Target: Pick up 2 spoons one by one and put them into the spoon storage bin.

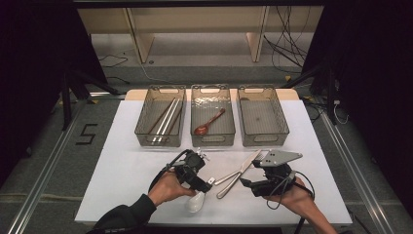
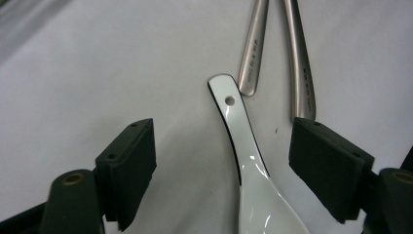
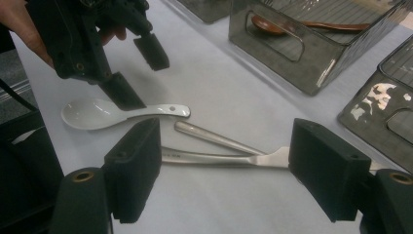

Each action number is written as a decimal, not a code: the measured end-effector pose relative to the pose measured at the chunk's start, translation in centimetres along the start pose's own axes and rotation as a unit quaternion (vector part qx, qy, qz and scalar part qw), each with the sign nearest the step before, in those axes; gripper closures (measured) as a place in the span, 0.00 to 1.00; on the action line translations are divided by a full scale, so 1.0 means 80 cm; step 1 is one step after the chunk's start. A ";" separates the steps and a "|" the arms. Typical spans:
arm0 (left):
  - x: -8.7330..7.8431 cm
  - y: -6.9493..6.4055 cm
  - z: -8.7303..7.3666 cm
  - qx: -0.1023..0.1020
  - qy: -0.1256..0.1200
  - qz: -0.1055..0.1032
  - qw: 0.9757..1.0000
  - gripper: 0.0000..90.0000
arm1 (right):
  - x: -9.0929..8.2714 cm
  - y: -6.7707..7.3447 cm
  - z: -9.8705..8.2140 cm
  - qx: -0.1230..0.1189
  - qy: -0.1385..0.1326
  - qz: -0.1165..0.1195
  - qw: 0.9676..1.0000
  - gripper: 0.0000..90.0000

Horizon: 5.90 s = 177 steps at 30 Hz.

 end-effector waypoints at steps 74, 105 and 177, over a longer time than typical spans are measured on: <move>-0.027 0.027 0.009 0.023 -0.035 -0.037 0.998 0.95 | 0.002 0.001 0.000 -0.003 0.002 0.001 1.000 0.32; -0.078 0.065 0.069 -0.003 -0.135 -0.019 0.991 0.95 | 0.001 0.000 0.000 0.000 0.002 0.000 1.000 0.32; -0.038 0.175 0.196 -0.065 -0.177 0.066 0.980 0.94 | 0.001 -0.001 -0.001 0.001 0.000 0.004 1.000 0.32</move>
Point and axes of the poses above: each handheld gripper's, and its own axes: x roughly forward along the jaws, z roughly out of its top, y roughly to its left, the point moved 6 cm from there along x, roughly forward along the jaws, and after that the axes turned 2 degrees about -x, right-handed, at the moved point
